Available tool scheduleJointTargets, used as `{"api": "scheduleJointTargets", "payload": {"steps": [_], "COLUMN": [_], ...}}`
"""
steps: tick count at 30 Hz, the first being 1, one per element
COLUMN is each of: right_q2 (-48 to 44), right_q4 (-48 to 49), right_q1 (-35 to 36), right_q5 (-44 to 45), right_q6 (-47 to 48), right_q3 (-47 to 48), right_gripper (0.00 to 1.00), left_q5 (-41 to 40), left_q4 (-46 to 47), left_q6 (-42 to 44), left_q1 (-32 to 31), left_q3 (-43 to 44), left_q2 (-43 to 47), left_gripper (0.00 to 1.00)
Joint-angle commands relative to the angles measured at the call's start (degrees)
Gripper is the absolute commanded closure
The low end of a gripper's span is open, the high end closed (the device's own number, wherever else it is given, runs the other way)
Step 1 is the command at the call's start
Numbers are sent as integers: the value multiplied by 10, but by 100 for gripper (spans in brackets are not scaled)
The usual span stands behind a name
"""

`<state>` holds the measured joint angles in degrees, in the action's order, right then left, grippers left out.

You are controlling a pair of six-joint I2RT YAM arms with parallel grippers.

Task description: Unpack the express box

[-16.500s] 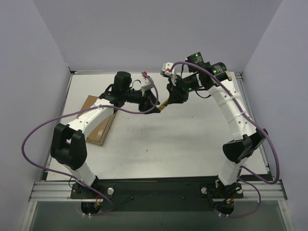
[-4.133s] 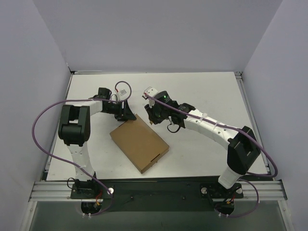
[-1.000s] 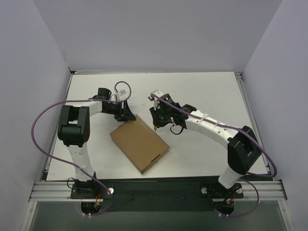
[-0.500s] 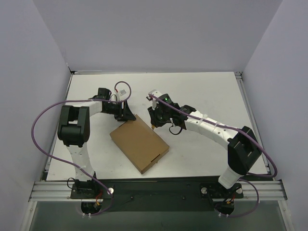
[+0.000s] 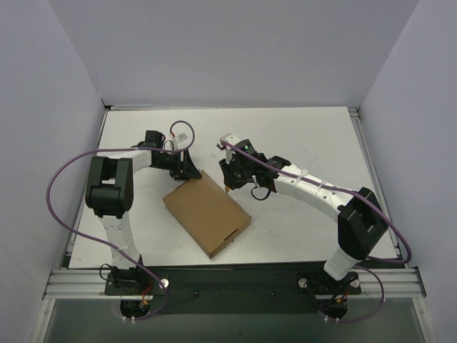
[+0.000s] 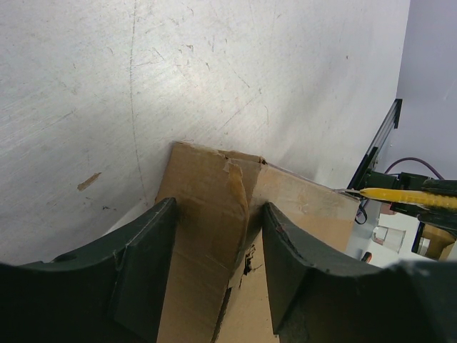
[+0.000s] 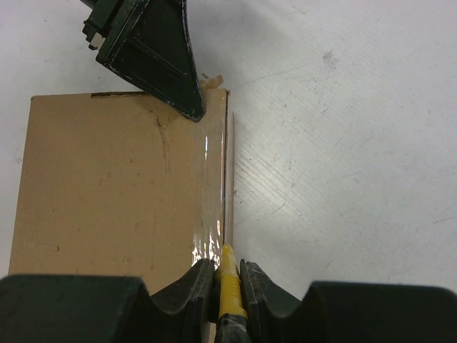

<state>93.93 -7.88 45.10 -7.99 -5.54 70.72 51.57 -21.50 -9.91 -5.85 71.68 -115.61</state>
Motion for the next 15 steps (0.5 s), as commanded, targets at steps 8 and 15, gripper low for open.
{"api": "scheduleJointTargets", "payload": {"steps": [8, 15], "right_q2": [-33, -30], "right_q4": [-7, -12], "right_q1": [11, 11], "right_q5": [7, 7], "right_q6": [18, 19], "right_q3": [14, 14], "right_gripper": [100, 100], "left_q5": [-74, -74], "left_q4": [-26, -26], "left_q6": [25, 25], "left_q1": [0, 0], "left_q3": [-10, -8], "left_q2": [-22, -24], "left_gripper": [42, 42]}}
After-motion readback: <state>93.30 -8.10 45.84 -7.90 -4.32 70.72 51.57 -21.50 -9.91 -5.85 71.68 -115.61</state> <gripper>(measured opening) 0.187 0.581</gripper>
